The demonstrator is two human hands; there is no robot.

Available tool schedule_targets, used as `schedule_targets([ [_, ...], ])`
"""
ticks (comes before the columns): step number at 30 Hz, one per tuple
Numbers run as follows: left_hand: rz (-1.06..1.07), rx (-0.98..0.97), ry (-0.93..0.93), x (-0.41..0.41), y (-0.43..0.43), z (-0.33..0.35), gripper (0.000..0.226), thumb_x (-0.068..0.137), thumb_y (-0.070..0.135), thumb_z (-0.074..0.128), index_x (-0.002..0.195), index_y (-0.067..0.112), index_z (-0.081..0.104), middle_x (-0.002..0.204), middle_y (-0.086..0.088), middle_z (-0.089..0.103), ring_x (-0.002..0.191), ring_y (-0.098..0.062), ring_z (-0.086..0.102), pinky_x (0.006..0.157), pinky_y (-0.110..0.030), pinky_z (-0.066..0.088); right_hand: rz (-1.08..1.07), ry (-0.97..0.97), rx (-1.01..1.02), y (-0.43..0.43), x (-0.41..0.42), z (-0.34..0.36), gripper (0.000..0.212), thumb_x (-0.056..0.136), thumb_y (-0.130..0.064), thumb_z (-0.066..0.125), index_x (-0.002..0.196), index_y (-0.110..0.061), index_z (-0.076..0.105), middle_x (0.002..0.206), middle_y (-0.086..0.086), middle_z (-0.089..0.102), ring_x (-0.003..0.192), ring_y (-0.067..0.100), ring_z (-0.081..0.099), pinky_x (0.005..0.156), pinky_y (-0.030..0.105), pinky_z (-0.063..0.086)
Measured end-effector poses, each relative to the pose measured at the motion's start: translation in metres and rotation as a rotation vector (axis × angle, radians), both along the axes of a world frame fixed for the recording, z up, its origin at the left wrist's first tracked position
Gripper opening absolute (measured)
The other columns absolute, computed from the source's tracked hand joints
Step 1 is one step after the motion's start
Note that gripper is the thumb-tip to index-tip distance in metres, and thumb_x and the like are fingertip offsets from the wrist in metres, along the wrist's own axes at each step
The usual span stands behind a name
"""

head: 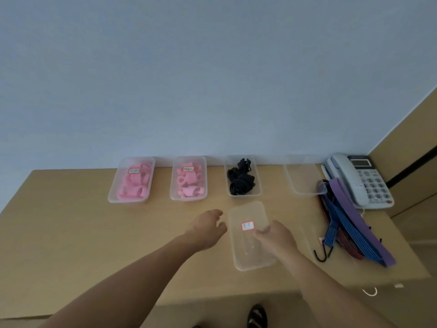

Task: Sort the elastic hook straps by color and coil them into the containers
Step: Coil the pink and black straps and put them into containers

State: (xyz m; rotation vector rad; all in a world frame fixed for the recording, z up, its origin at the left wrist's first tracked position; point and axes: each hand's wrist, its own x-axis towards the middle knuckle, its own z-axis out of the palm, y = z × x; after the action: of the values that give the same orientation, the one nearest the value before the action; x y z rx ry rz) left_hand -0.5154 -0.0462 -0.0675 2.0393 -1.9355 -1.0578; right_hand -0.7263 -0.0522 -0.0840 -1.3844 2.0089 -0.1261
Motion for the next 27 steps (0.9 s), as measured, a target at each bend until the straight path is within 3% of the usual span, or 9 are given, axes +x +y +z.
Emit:
schedule_targets([
  [2,0.028,0.034,0.021,-0.003,-0.008,0.010,0.049,0.098,0.037,0.047,0.144,0.018,0.046,0.135,-0.003,0.059,0.121,-0.024,0.056,0.100,-0.034,0.045,-0.029,-0.204,-0.075,-0.004,-0.002,0.013,0.032,0.079,-0.040,0.073,0.074,-0.016,0.054,0.069,-0.004,0.065,0.056,0.010,0.058,0.056,0.027,0.044],
  [4,0.026,0.056,0.017,-0.006,-0.015,0.018,0.045,0.099,0.037,0.046,0.136,0.013,0.052,0.130,-0.008,0.061,0.114,-0.027,0.060,0.094,-0.035,0.048,-0.027,-0.334,-0.154,-0.008,-0.002,0.026,0.025,0.079,-0.028,0.073,0.069,-0.014,0.054,0.055,-0.003,0.064,0.049,0.012,0.053,0.057,0.031,0.044],
  [7,0.105,0.055,0.161,-0.015,-0.030,0.028,0.030,0.100,0.032,0.046,0.108,0.008,0.062,0.103,-0.010,0.071,0.082,-0.023,0.069,0.078,-0.036,0.055,-0.043,-0.505,-0.225,-0.023,-0.001,0.047,0.012,0.082,-0.017,0.068,0.085,-0.013,0.057,0.055,0.000,0.065,0.042,0.010,0.047,0.048,0.025,0.041],
  [10,0.194,-0.030,0.244,-0.022,-0.056,0.039,0.014,0.100,0.025,0.047,0.092,0.018,0.056,0.080,0.001,0.070,0.062,-0.014,0.065,0.067,-0.031,0.056,-0.060,-0.585,-0.298,-0.050,0.001,0.062,0.009,0.087,-0.011,0.063,0.091,-0.014,0.056,0.055,0.002,0.063,0.040,0.009,0.045,0.041,0.019,0.037],
  [15,0.318,-0.123,0.185,-0.019,-0.108,0.046,0.019,0.096,0.021,0.053,0.076,0.021,0.054,0.078,-0.005,0.072,0.068,-0.021,0.068,0.068,-0.036,0.057,0.046,-0.409,-0.369,-0.109,0.002,0.061,0.031,0.098,-0.024,0.051,0.069,-0.016,0.056,0.050,-0.005,0.061,0.039,0.003,0.049,0.049,0.025,0.039],
  [18,0.329,-0.121,0.062,-0.023,-0.133,0.036,0.024,0.096,0.022,0.051,0.072,0.023,0.053,0.079,-0.005,0.071,0.071,-0.018,0.066,0.062,-0.031,0.052,0.122,-0.300,-0.376,-0.145,0.003,0.052,0.037,0.098,-0.030,0.051,0.062,-0.019,0.053,0.051,-0.005,0.058,0.051,0.006,0.055,0.054,0.030,0.037],
  [22,0.388,-0.128,-0.042,-0.027,-0.154,0.017,0.026,0.098,0.023,0.048,0.072,0.024,0.052,0.069,0.007,0.058,0.060,-0.007,0.054,0.049,-0.022,0.038,0.198,-0.243,-0.330,-0.179,0.008,0.035,0.033,0.098,-0.036,0.050,0.073,-0.015,0.055,0.072,0.004,0.065,0.075,0.028,0.061,0.062,0.035,0.039],
  [24,0.426,-0.113,-0.057,-0.028,-0.160,0.009,0.025,0.098,0.022,0.048,0.074,0.022,0.051,0.070,0.009,0.055,0.061,-0.009,0.053,0.052,-0.023,0.037,0.222,-0.264,-0.303,-0.189,0.012,0.027,0.031,0.097,-0.037,0.049,0.075,-0.016,0.057,0.075,0.003,0.068,0.075,0.026,0.064,0.065,0.036,0.046],
  [27,0.455,-0.093,-0.049,-0.032,-0.165,-0.001,0.018,0.097,0.022,0.048,0.080,0.021,0.052,0.070,0.011,0.053,0.067,-0.013,0.054,0.060,-0.027,0.039,0.245,-0.200,-0.275,-0.198,0.012,0.015,0.028,0.096,-0.041,0.048,0.079,-0.021,0.057,0.074,-0.004,0.066,0.073,0.021,0.062,0.059,0.031,0.042],
])
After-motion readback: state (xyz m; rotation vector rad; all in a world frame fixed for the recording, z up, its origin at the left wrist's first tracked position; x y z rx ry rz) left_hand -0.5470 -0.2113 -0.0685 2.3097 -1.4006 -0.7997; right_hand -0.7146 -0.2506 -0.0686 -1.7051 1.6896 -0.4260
